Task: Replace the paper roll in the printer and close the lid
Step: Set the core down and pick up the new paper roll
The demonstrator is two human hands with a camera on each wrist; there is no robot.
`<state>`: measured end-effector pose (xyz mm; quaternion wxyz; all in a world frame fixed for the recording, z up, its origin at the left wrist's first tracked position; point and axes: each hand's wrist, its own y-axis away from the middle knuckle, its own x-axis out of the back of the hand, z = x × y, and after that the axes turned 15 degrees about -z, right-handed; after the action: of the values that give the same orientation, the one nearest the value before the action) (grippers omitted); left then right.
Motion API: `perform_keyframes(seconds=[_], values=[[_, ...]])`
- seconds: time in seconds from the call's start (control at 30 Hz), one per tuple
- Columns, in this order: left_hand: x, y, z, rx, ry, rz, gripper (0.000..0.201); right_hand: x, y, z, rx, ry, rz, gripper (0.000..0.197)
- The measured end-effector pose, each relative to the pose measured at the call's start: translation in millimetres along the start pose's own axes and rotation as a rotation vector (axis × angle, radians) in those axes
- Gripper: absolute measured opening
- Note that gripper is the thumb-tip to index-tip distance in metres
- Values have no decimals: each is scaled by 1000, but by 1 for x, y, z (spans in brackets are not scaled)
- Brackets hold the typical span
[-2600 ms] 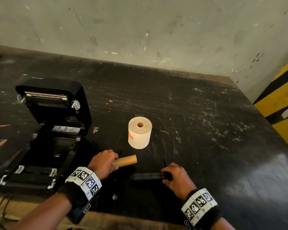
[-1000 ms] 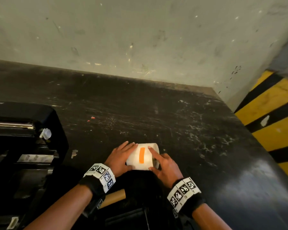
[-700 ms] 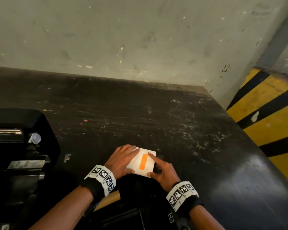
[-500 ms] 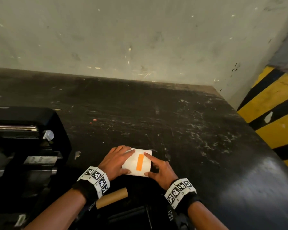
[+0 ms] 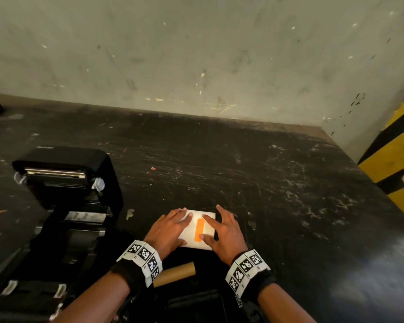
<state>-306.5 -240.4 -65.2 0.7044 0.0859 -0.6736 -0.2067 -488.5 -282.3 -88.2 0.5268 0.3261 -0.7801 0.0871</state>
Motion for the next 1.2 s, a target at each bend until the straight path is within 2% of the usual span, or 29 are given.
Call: perform_keyframes(seconds=[0.27,0.5,0.63,0.77,0.87,0.93,1.0,1.13,1.2], values=[[-5,1,2,8,26,27,75,-1,1,-14,27,-111,94,43],[-4,2,4,13,40,28,75,0,-10,-21,-15,-310,191,15],[-5,1,5,14,59,18,76,-2,-5,-22,15,-386,194,18],[-5,-2,2,-4,81,7,77,-2,16,-20,85,-476,173,38],[-2,-6,0,0,98,-1,79,0,35,-9,59,-542,155,24],[-2,-7,0,-1,105,-5,80,1,48,5,-3,-549,141,15],[-2,-7,1,-9,111,-2,81,2,62,20,-83,-525,99,20],[-4,-5,1,4,150,22,82,-6,86,47,-207,-458,-106,19],[-6,-5,1,10,150,32,82,-18,93,58,-258,-430,-132,29]])
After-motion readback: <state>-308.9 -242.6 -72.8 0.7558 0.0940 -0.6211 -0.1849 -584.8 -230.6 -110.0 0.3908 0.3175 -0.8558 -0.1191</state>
